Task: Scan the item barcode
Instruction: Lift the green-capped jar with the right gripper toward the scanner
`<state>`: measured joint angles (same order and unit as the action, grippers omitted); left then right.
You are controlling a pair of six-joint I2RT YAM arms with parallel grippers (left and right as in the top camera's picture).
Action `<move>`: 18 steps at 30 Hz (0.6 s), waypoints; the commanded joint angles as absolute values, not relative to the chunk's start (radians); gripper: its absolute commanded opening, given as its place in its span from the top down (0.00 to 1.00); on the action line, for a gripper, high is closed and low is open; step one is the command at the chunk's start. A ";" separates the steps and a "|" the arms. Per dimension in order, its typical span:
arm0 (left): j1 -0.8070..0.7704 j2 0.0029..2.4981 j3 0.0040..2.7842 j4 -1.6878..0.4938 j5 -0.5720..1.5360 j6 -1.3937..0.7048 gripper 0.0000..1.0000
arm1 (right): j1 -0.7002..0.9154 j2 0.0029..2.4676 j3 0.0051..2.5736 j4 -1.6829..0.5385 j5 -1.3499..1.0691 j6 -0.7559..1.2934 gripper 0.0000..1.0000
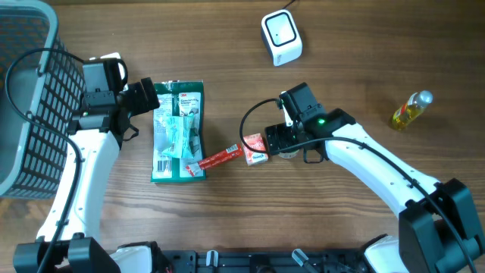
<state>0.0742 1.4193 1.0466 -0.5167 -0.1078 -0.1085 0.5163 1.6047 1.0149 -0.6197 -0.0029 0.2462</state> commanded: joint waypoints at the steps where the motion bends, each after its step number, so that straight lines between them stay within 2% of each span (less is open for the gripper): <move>1: 0.080 1.408 1.055 -0.514 -0.114 -0.089 0.00 | 0.519 1.618 1.005 -0.616 0.000 0.291 0.00; 4: 0.080 1.408 1.055 -0.514 -0.114 -0.089 0.00 | 0.514 1.618 1.044 -0.652 -0.001 0.292 0.01; 10: 0.080 1.408 1.055 -0.514 -0.114 -0.089 0.00 | 0.507 1.618 1.317 -0.951 0.000 0.308 0.00; 18: 0.080 1.408 1.055 -0.514 -0.114 -0.089 0.00 | 0.508 1.751 1.321 -1.011 -0.002 0.318 0.01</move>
<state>0.0742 1.4193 1.0466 -0.5167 -0.1081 -0.1085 0.5114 1.6657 1.3167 -1.0054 -0.0029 0.3023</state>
